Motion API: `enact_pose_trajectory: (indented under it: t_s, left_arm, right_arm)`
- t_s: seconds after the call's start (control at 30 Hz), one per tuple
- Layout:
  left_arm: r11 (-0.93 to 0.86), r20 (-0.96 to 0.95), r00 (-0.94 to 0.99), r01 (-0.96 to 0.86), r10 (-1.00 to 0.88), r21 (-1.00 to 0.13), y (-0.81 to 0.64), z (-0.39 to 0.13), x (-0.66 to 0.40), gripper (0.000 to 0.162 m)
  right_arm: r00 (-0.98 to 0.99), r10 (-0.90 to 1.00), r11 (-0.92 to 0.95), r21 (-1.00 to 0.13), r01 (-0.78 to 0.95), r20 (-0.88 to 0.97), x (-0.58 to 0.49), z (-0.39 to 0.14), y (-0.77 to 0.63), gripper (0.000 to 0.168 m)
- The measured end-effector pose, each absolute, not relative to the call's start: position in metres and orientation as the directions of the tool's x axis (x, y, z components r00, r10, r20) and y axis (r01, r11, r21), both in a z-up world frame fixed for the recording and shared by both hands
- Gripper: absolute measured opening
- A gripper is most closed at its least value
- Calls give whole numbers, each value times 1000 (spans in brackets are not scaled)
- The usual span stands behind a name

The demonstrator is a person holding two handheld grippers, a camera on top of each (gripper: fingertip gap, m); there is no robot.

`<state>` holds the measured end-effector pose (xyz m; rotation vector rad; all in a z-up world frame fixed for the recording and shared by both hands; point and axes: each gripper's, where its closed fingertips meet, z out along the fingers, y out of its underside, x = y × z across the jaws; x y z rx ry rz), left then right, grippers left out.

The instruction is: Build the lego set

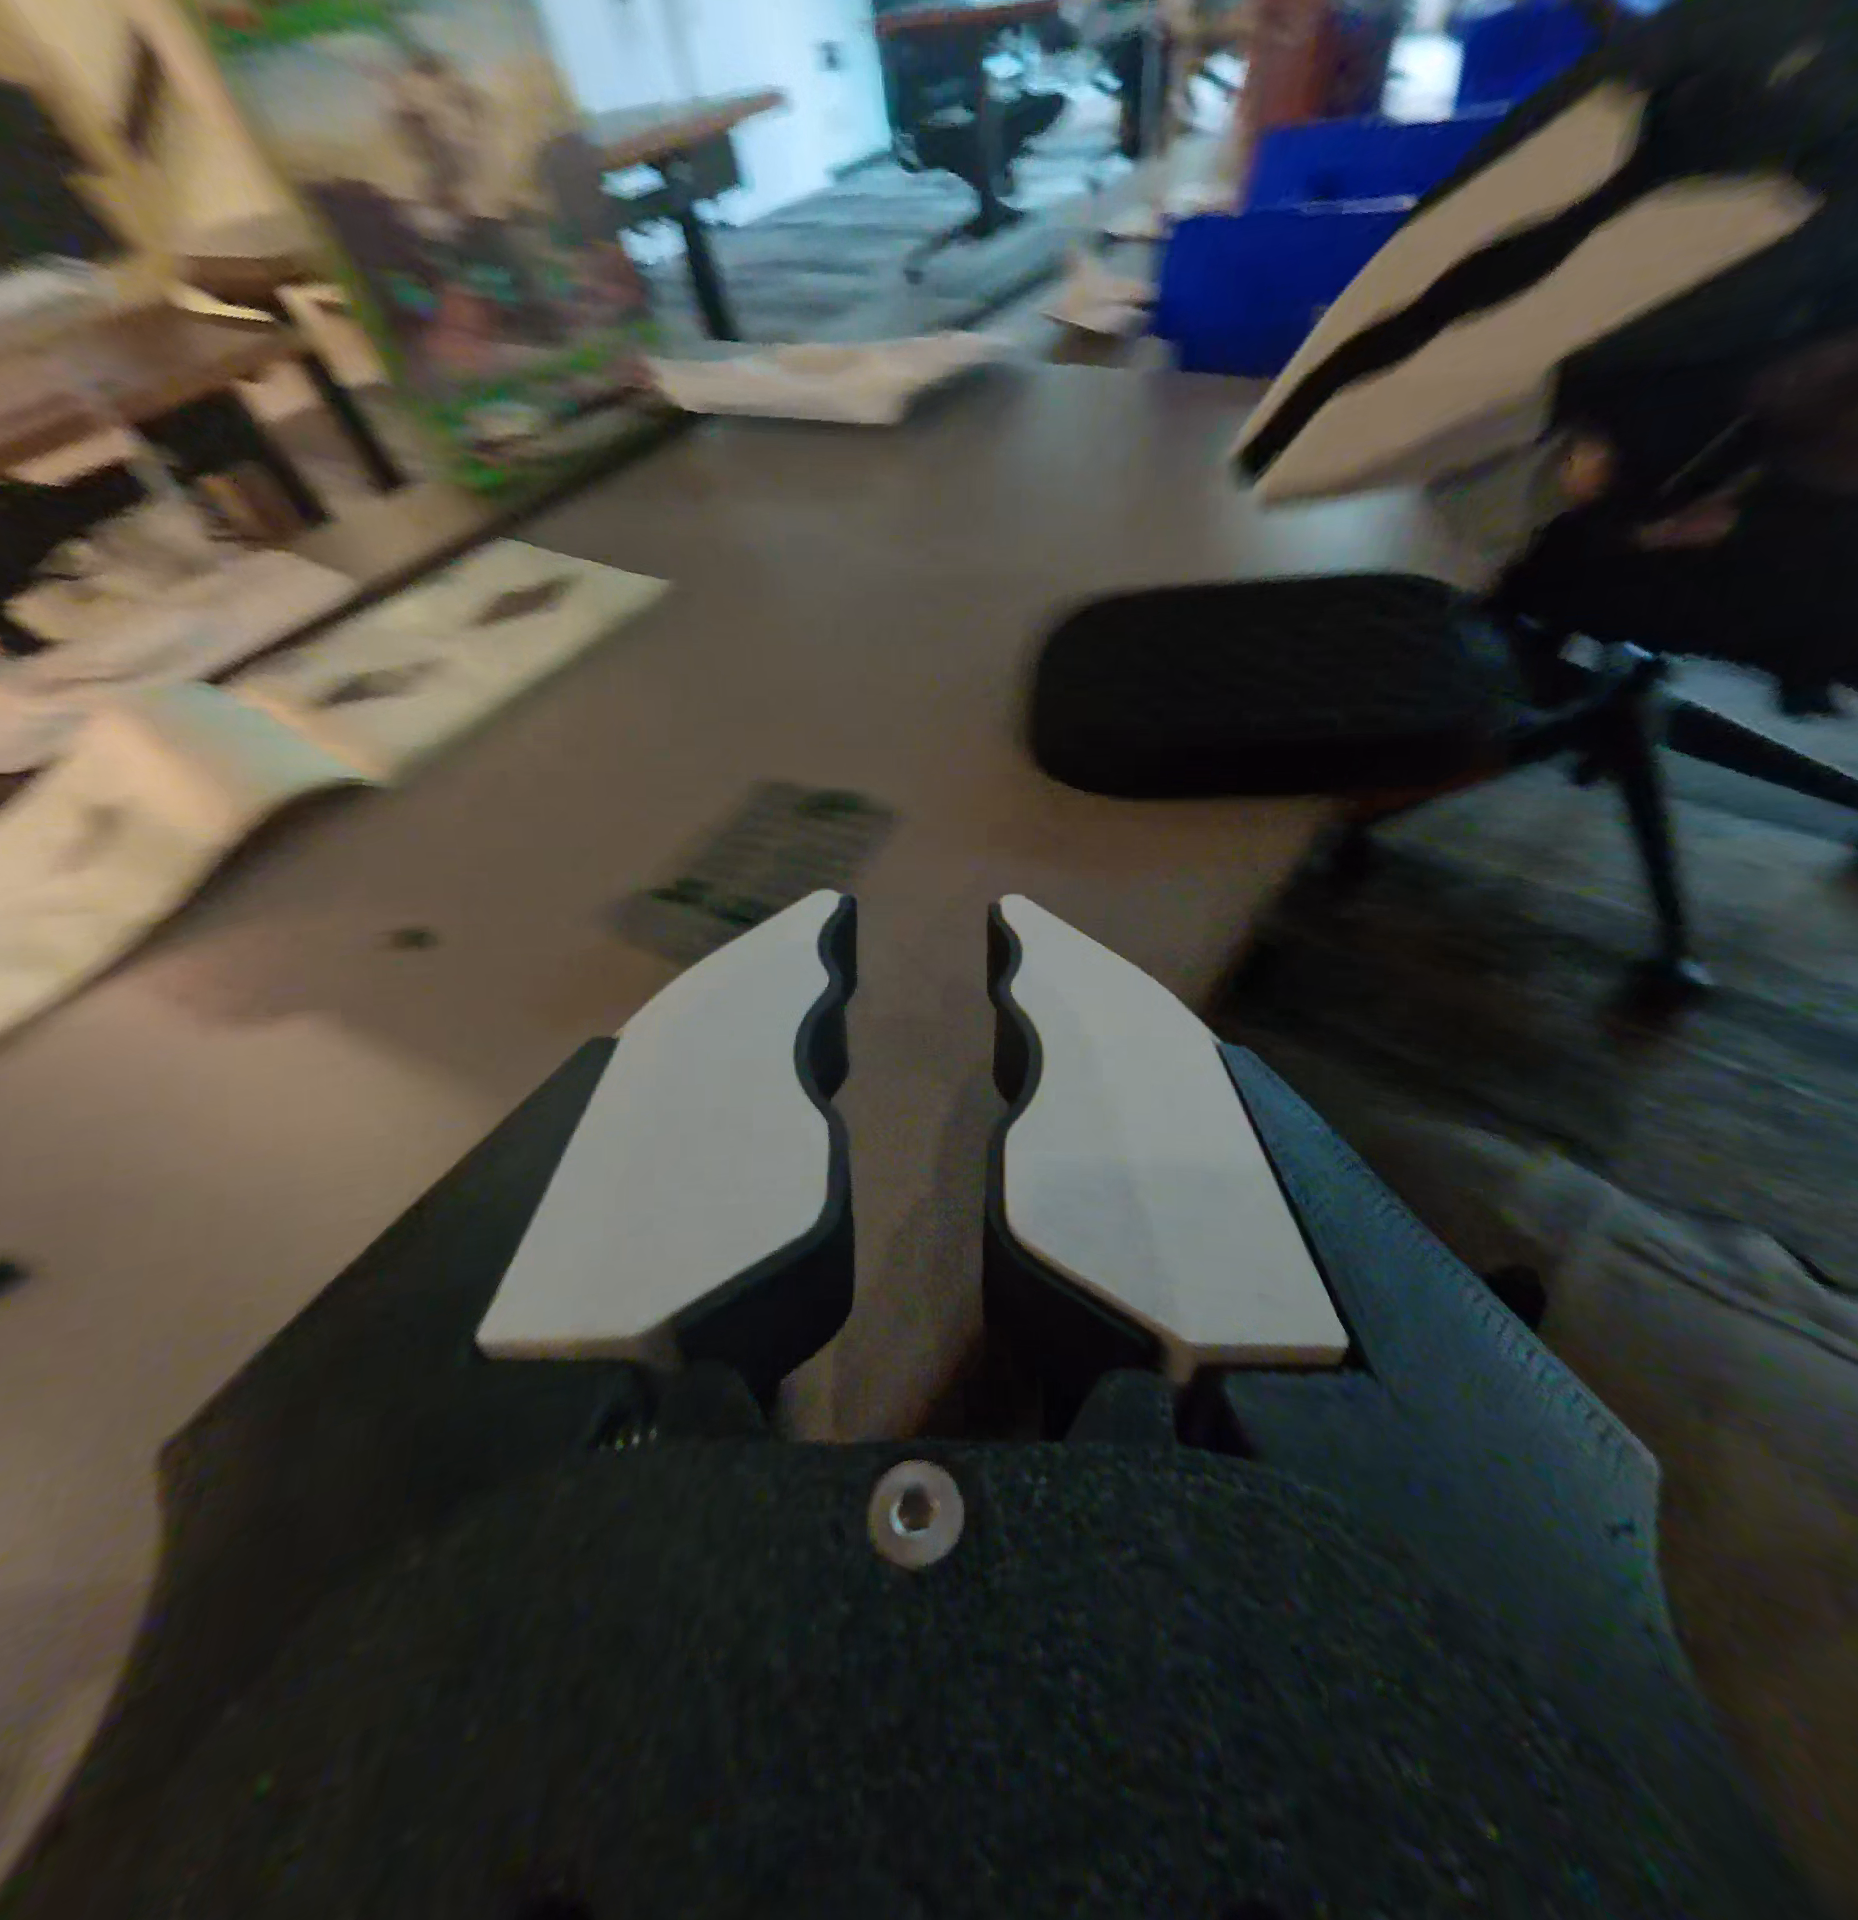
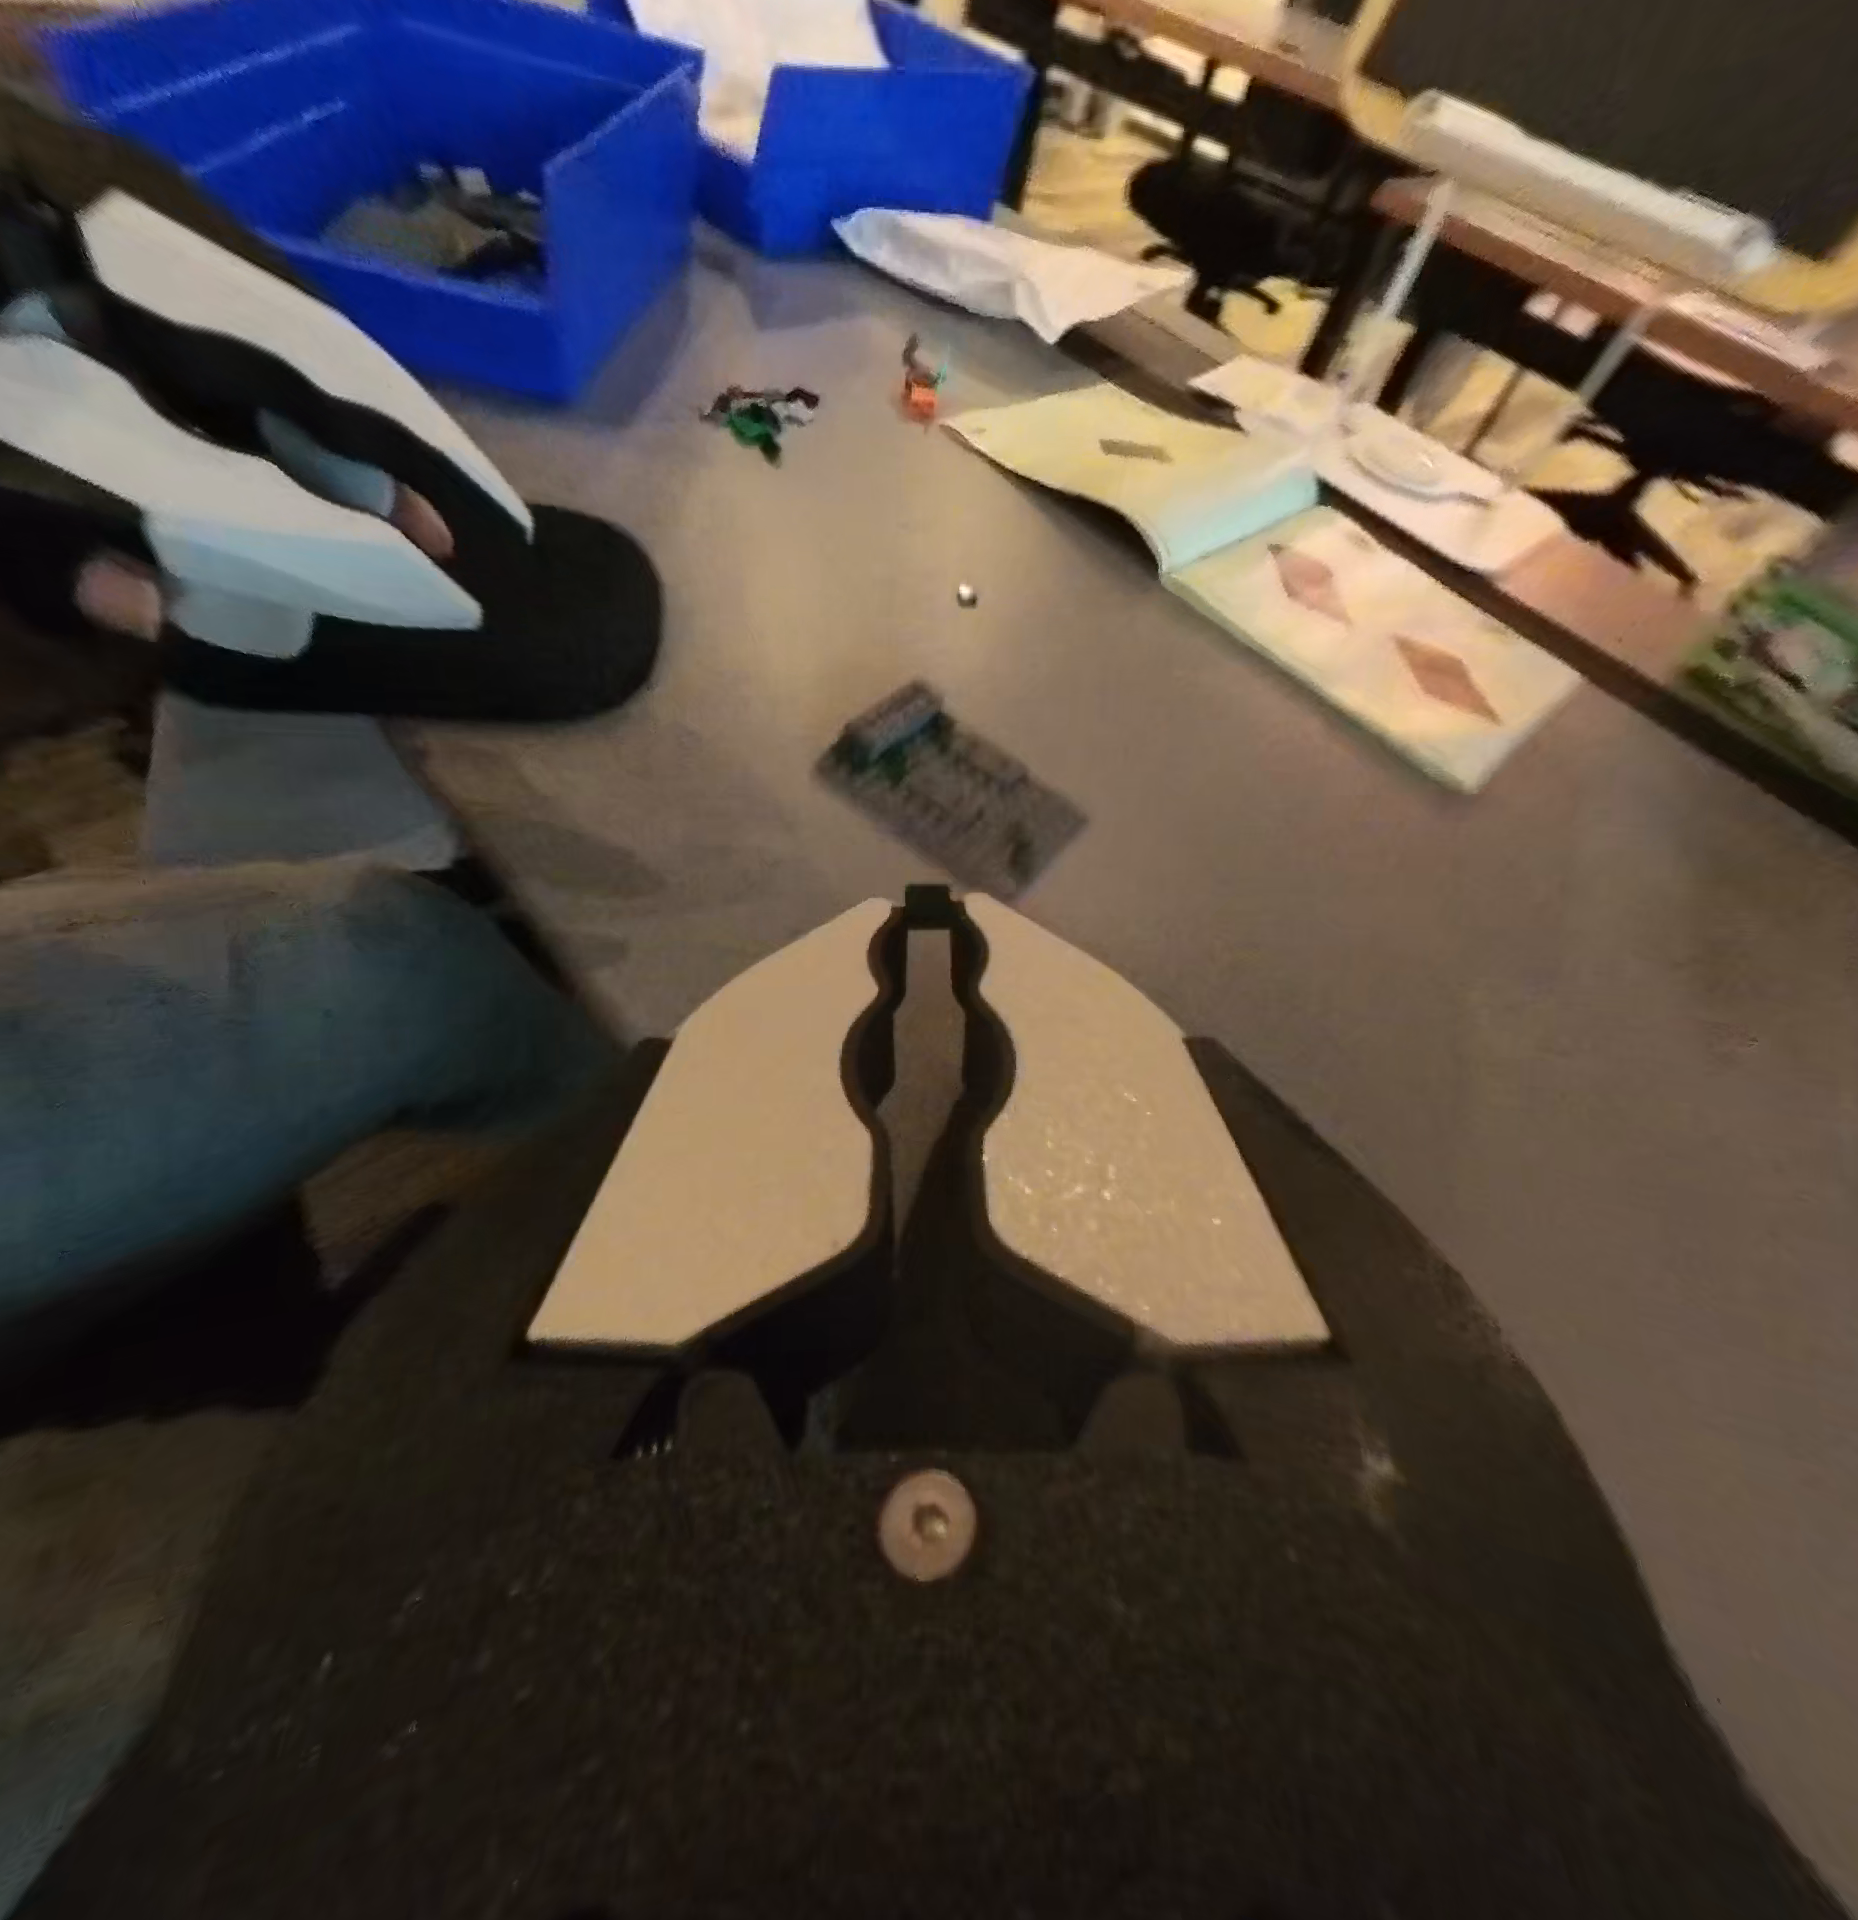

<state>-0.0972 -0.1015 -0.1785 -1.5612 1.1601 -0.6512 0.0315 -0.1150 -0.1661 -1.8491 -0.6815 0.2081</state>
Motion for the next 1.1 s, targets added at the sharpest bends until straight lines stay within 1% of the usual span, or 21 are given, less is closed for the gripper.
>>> enact_pose_trajectory:
  t_s: [0.03, 0.2, 0.3, 0.43, 0.5, 0.6, 0.73, 0.87, 0.93, 1.1]
  left_arm:
    - [6, -153, 395, -348, -906, -938, -89, -179, -97, 23]
    - [-3, -169, 382, -412, -909, -911, -43, -194, -87, 27]
    - [13, -206, 364, -467, -908, -884, -18, -200, -83, 29]
    - [15, -182, 276, -515, -944, -857, -3, -203, -75, 33]
    - [26, -152, 181, -557, -972, -830, -4, -211, -70, 42]
    - [27, -121, 110, -619, -986, -785, 3, -231, -69, 52]
    - [7, -72, 66, -689, -995, -725, 4, -261, -70, 65]
    - [-22, -26, 57, -711, -998, -702, 9, -278, -68, 73]
    - [2, -38, 35, -705, -999, -709, 11, -276, -65, 77]
    - [82, -76, -42, -736, -996, -672, 12, -283, -62, 85]
  right_arm:
    - [799, 571, -217, -905, 365, 185, 28, -169, -95, 8]
    - [655, 725, -149, -879, 453, 214, 9, -198, -10, 7]
    - [594, 778, -134, -868, 478, 207, 2, -210, 19, 7]
    - [578, 787, -144, -847, 512, 216, 6, -205, 32, 7]
    - [571, 793, -153, -838, 524, 212, 9, -200, 30, 7]
    - [566, 803, -183, -827, 532, 186, 9, -198, 23, 7]
    - [574, 798, -217, -801, 558, 184, 5, -202, 13, 7]
    - [592, 785, -245, -786, 567, 182, 2, -204, 4, 8]
    - [598, 778, -245, -784, 571, 193, 1, -203, 1, 7]
    - [610, 770, -255, -785, 564, 188, 8, -202, -4, 8]
